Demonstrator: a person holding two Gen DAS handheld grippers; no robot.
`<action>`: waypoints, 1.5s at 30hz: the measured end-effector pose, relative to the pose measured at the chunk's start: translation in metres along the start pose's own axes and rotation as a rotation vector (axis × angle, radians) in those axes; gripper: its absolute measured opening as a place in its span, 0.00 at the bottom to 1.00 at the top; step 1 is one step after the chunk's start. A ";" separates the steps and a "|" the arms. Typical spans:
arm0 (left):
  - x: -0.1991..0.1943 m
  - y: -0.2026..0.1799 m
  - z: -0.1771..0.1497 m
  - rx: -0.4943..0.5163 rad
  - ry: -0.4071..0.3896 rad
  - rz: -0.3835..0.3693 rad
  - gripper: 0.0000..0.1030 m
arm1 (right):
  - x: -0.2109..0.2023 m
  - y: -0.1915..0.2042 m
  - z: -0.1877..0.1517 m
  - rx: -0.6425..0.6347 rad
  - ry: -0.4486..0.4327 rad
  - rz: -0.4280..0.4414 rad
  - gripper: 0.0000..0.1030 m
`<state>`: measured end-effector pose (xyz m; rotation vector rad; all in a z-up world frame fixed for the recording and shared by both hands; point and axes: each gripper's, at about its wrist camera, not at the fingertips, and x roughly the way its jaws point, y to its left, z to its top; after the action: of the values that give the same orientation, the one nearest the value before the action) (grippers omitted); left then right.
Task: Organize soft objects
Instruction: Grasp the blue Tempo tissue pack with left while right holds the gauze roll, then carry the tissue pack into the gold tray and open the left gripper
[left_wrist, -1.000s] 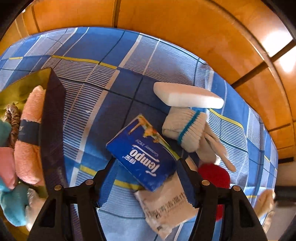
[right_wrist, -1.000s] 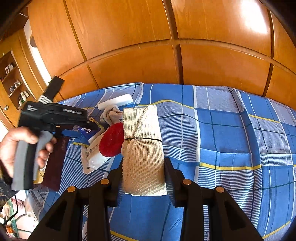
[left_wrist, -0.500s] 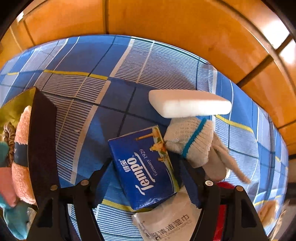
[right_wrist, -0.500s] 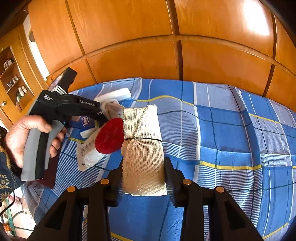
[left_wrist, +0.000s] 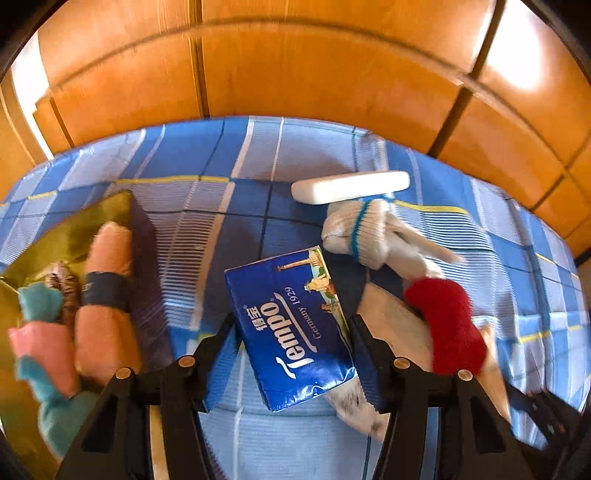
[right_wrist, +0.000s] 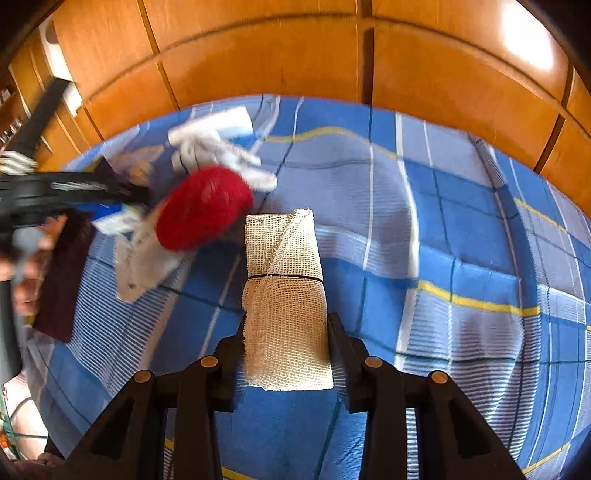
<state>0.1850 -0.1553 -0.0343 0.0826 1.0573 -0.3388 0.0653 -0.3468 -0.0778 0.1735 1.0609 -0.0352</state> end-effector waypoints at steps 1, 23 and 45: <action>-0.007 0.001 -0.003 0.008 -0.016 -0.004 0.57 | 0.004 0.001 -0.001 -0.004 0.011 -0.005 0.37; -0.127 0.036 -0.088 0.040 -0.252 0.011 0.57 | 0.007 0.002 -0.007 -0.012 -0.019 -0.027 0.40; -0.140 0.092 -0.109 -0.068 -0.241 0.053 0.57 | 0.007 0.015 -0.014 -0.105 -0.067 -0.083 0.40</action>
<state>0.0597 -0.0104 0.0240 0.0087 0.8250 -0.2572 0.0582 -0.3292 -0.0892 0.0333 0.9998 -0.0597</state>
